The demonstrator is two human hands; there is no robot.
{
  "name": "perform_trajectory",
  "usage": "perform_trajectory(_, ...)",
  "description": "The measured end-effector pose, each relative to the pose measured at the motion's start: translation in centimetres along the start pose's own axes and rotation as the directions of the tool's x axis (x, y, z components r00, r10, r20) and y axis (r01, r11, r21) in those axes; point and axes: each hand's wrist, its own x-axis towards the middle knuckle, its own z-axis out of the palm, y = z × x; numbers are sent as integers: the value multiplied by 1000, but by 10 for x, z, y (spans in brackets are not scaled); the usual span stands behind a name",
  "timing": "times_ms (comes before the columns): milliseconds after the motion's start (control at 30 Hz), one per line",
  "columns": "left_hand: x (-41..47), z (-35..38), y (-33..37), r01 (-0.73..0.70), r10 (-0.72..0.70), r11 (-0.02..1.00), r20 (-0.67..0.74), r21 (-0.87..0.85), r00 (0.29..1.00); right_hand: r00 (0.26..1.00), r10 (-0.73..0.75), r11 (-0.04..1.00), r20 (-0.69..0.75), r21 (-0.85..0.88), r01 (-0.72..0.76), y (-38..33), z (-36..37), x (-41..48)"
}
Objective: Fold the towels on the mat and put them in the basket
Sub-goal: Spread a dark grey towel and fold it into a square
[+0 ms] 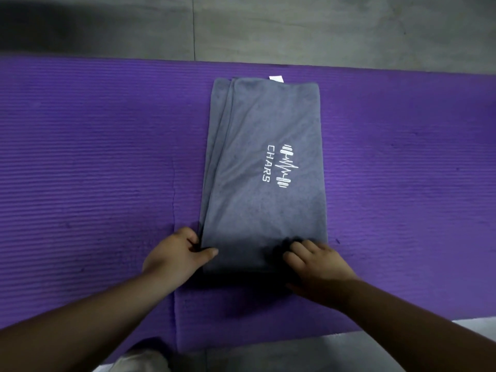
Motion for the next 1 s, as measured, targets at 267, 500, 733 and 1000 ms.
perform_trajectory(267, 3, 3, -2, -58, 55, 998, 88, 34, 995, 997, 25, 980, 68, 196, -38, -9, -1, 12)
perform_trajectory(500, 0, -18, -21, -120, -61, 942, 511, 313, 858, 999, 3, 970, -33, 245, 5, -26, -5, 19)
perform_trajectory(733, 60, -53, 38, -175, 176, 984, 15, -20, 984, 803, 593, 805, -65, 93, -586, 29, 24, 45)
perform_trajectory(1000, 161, -51, 123, -186, 162, 977, -207, -103, 965, 777, 626, 779, -65, 86, -621, 30, 38, 42)
